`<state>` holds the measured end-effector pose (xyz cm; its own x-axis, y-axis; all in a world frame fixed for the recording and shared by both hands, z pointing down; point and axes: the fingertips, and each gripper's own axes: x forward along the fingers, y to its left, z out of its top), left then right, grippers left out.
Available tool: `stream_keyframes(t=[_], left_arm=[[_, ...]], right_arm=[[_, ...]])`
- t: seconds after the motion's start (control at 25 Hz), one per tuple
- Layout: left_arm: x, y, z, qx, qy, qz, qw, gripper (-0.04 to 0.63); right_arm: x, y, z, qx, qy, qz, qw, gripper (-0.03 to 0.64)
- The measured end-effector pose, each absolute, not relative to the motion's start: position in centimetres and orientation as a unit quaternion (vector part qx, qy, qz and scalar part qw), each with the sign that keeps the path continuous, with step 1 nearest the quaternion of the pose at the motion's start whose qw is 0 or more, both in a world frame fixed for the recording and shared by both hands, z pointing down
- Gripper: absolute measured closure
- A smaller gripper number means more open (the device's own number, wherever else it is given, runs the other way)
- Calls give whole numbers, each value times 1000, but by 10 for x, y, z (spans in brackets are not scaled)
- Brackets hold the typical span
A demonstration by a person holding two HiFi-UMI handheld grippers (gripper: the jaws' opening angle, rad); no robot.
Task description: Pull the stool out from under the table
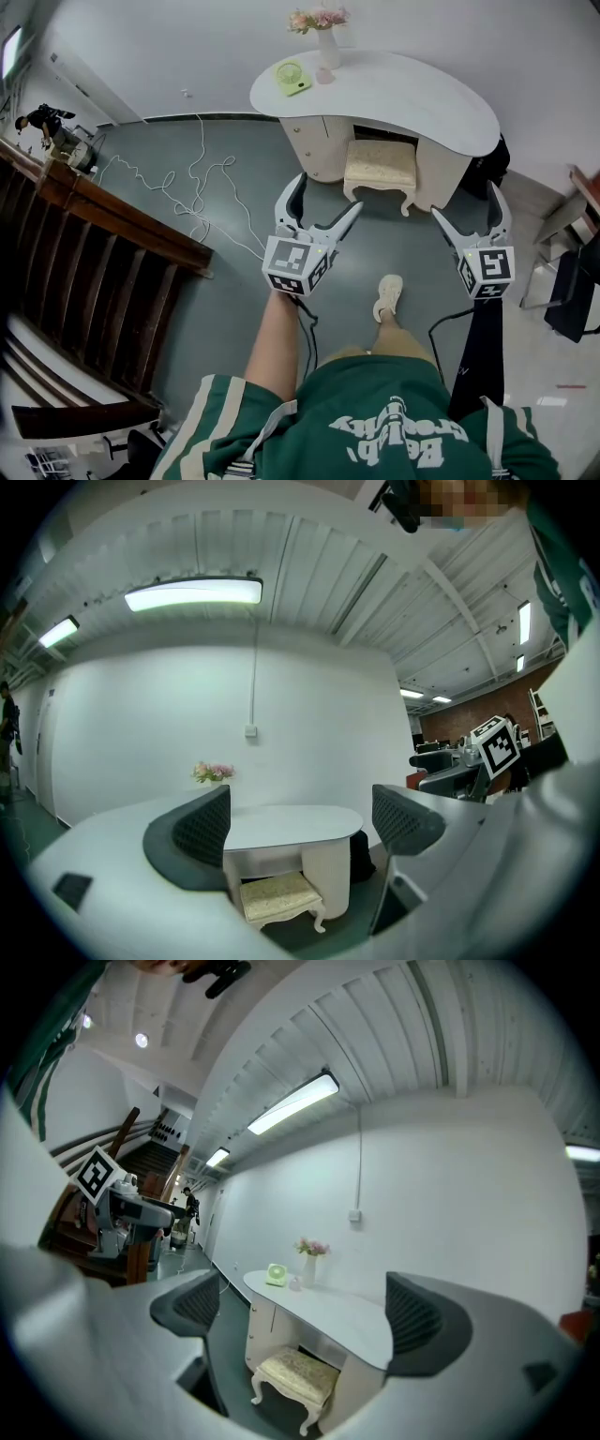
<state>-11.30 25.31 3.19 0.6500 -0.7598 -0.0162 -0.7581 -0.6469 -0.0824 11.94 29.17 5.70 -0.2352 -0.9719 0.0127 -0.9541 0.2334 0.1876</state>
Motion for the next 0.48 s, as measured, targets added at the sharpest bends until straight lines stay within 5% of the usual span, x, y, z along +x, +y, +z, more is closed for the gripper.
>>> stream_keyframes(t=[0.48], left_arm=[[-85,153,32,-902,429,-21,41,121]], right_arm=[[141,174,57,598,-796,-68,62,55]])
